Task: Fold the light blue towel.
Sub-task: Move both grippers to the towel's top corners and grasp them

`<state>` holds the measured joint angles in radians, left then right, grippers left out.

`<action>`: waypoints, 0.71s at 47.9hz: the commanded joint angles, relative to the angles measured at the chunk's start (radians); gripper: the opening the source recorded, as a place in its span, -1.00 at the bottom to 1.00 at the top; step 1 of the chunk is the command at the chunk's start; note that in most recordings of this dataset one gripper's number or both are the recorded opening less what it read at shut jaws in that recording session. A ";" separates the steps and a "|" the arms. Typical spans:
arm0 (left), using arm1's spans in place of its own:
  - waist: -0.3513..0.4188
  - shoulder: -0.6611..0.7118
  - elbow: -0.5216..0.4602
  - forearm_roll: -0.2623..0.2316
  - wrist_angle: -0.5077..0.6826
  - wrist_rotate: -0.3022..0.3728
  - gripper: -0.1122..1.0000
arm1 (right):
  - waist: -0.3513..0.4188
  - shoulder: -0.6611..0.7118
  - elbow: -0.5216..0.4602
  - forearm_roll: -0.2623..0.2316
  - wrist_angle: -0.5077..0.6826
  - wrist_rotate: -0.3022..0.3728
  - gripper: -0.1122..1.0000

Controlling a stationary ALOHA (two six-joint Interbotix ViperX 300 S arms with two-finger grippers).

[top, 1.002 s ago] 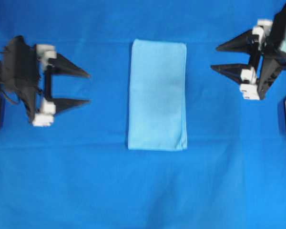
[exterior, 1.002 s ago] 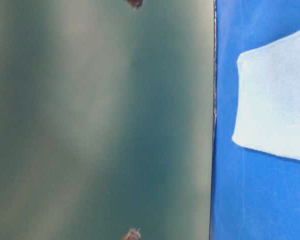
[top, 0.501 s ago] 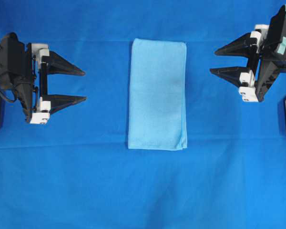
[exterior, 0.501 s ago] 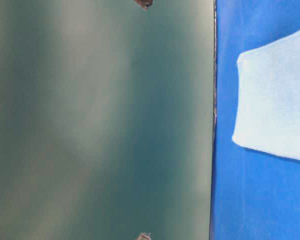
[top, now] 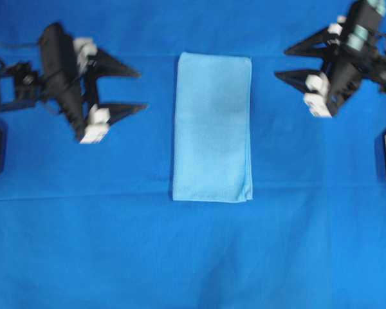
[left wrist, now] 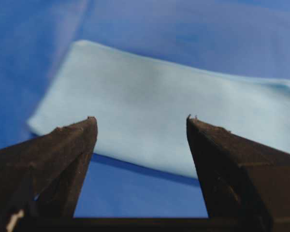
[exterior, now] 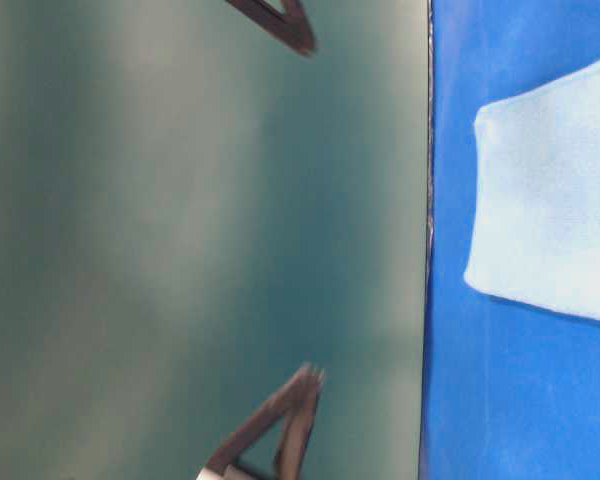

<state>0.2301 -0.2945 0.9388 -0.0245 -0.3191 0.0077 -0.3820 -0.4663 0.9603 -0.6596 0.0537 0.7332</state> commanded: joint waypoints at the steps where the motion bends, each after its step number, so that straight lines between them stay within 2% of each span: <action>1: 0.048 0.071 -0.060 0.000 -0.011 -0.002 0.49 | -0.026 0.086 -0.066 -0.009 0.023 -0.003 0.30; 13: 0.126 0.290 -0.160 0.000 -0.023 -0.003 0.49 | -0.069 0.314 -0.178 -0.048 0.074 -0.003 0.30; 27: 0.183 0.474 -0.236 0.000 -0.094 -0.003 0.49 | -0.106 0.520 -0.236 -0.048 -0.015 -0.003 0.30; 34: 0.193 0.545 -0.264 0.000 -0.114 -0.003 0.49 | -0.132 0.565 -0.249 -0.049 -0.031 -0.003 0.30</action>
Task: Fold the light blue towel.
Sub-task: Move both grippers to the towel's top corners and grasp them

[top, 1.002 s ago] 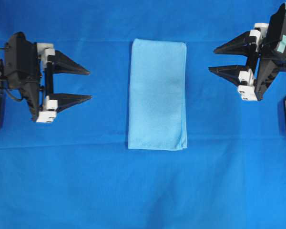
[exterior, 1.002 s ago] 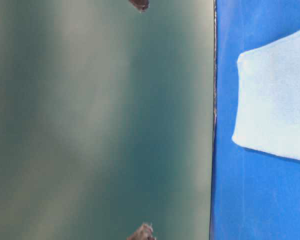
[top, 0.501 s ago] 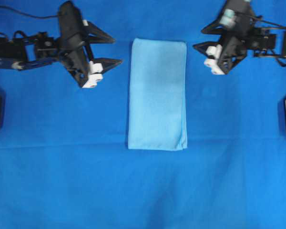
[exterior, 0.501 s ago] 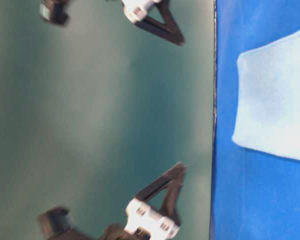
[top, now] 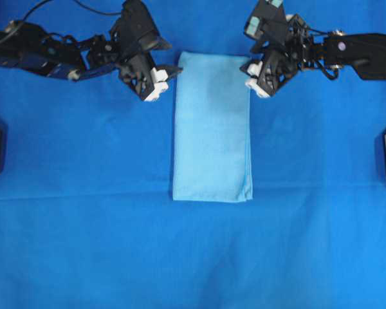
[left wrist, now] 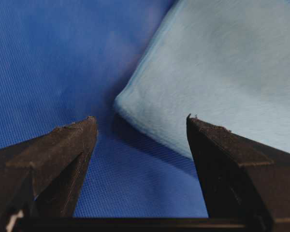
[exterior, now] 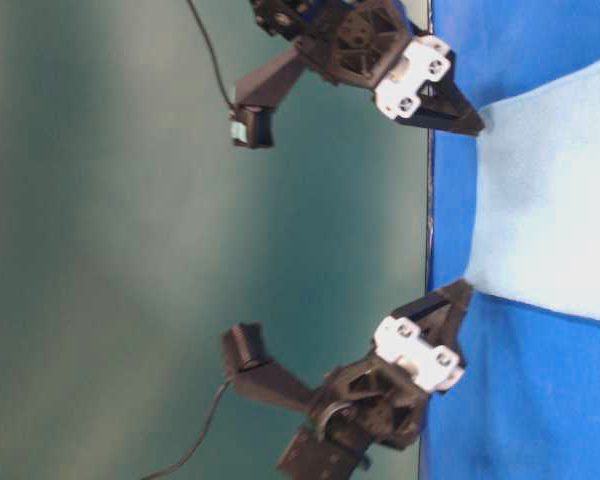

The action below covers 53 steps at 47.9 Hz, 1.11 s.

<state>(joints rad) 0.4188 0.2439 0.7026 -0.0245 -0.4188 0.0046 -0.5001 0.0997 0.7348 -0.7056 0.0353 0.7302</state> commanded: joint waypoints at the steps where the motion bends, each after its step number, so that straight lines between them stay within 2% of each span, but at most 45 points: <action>1: 0.006 0.012 -0.031 0.000 -0.012 0.000 0.49 | -0.017 0.002 -0.026 -0.003 -0.012 0.000 0.30; 14: 0.021 0.066 -0.057 0.000 -0.014 0.000 0.49 | -0.031 0.054 -0.043 -0.003 -0.054 0.000 0.30; 21: 0.021 0.077 -0.054 0.000 -0.009 0.003 0.40 | -0.031 0.064 -0.044 -0.003 -0.049 0.002 0.29; 25: 0.021 0.077 -0.049 0.002 -0.006 0.011 0.19 | -0.028 0.063 -0.040 -0.003 -0.043 0.000 0.14; 33: 0.021 0.077 -0.046 0.002 0.008 0.061 -0.61 | -0.018 0.060 -0.031 -0.003 -0.040 0.002 -0.67; 36: 0.021 0.077 -0.049 0.002 0.014 0.071 -0.79 | -0.020 0.058 -0.029 -0.002 -0.038 0.006 -0.72; 53: 0.020 0.052 -0.052 0.000 0.021 0.077 -0.79 | -0.018 0.044 -0.038 0.002 -0.014 0.008 -0.72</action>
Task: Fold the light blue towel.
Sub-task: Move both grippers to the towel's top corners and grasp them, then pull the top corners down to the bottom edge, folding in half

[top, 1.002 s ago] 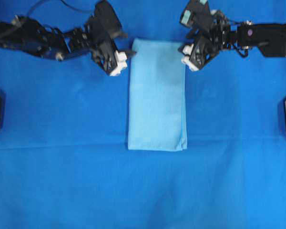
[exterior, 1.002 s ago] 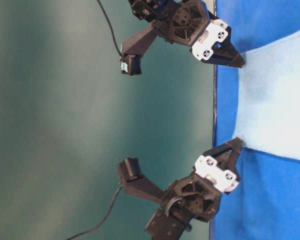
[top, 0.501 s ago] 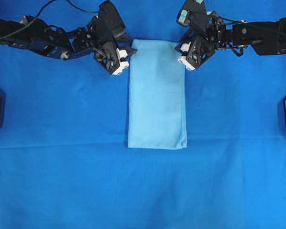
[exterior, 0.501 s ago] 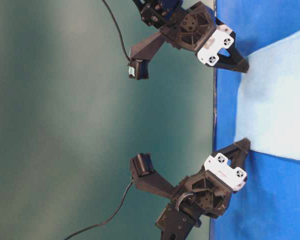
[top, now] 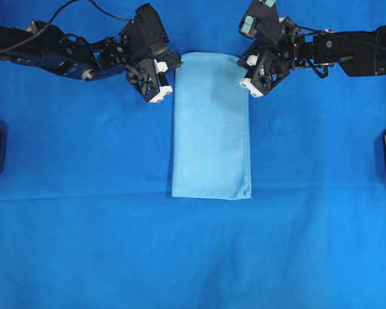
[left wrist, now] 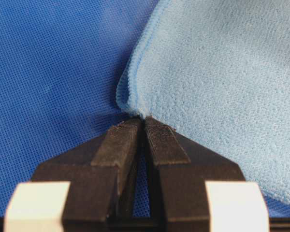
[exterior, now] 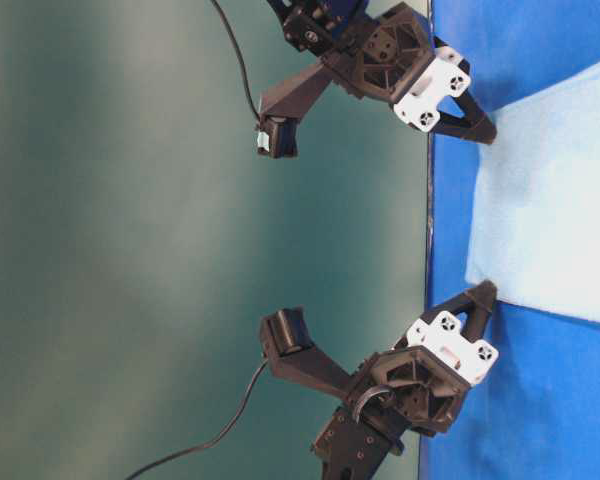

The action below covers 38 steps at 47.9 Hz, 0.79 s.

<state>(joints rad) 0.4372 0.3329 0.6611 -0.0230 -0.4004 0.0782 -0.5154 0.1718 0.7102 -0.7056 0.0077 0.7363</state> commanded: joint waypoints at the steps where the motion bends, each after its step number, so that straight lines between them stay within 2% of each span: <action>1: 0.002 -0.043 -0.011 -0.002 0.006 0.003 -0.79 | -0.003 -0.032 -0.015 0.002 0.021 0.002 -0.72; 12: 0.023 -0.112 -0.008 -0.002 0.020 0.040 -0.79 | -0.006 -0.107 -0.032 -0.005 0.126 -0.008 -0.72; 26: 0.038 -0.126 -0.017 -0.002 0.035 0.055 -0.79 | -0.008 -0.146 -0.037 -0.009 0.138 -0.008 -0.72; 38: -0.015 -0.224 0.012 -0.002 0.086 0.057 -0.79 | 0.041 -0.193 -0.015 -0.003 0.156 0.003 -0.72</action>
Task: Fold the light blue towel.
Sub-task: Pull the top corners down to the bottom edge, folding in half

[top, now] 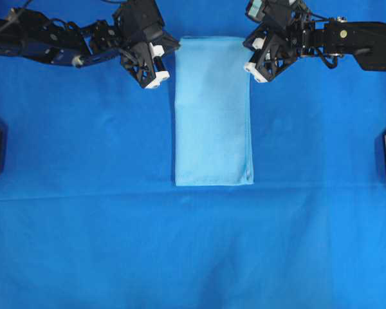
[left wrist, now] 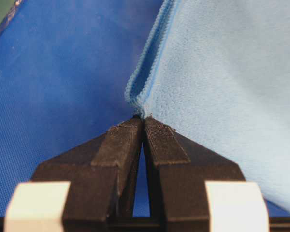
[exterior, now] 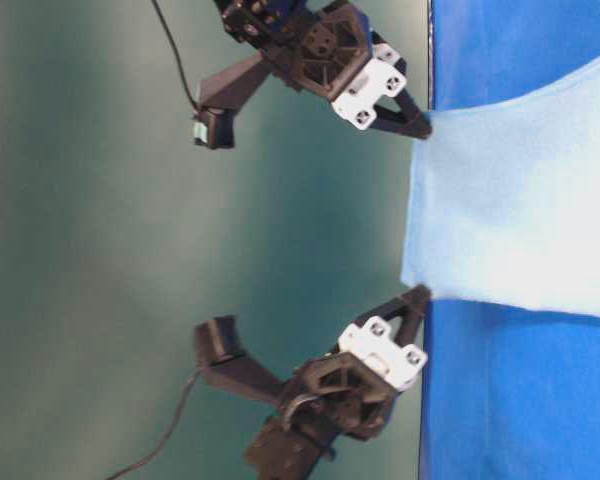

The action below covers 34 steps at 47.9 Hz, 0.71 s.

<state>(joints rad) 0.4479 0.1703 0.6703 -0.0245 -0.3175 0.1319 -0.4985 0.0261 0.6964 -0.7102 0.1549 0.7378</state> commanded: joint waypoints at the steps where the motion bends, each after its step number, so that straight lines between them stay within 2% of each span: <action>1: -0.035 -0.071 0.009 0.000 0.005 0.003 -0.79 | 0.032 -0.054 0.002 0.002 0.014 0.002 -0.72; 14: -0.187 -0.150 0.098 0.000 0.014 0.000 -0.79 | 0.199 -0.144 0.060 0.055 0.098 0.023 -0.72; 19: -0.268 -0.172 0.117 0.000 0.035 -0.009 -0.79 | 0.287 -0.163 0.080 0.077 0.130 0.055 -0.72; 26: -0.376 -0.166 0.117 0.000 0.081 -0.026 -0.79 | 0.397 -0.166 0.092 0.080 0.169 0.117 -0.72; 34: -0.459 -0.153 0.109 0.000 0.124 -0.028 -0.79 | 0.486 -0.166 0.100 0.080 0.192 0.181 -0.72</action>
<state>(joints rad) 0.0245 0.0230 0.7946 -0.0245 -0.2025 0.1074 -0.0430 -0.1181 0.7992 -0.6320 0.3344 0.9004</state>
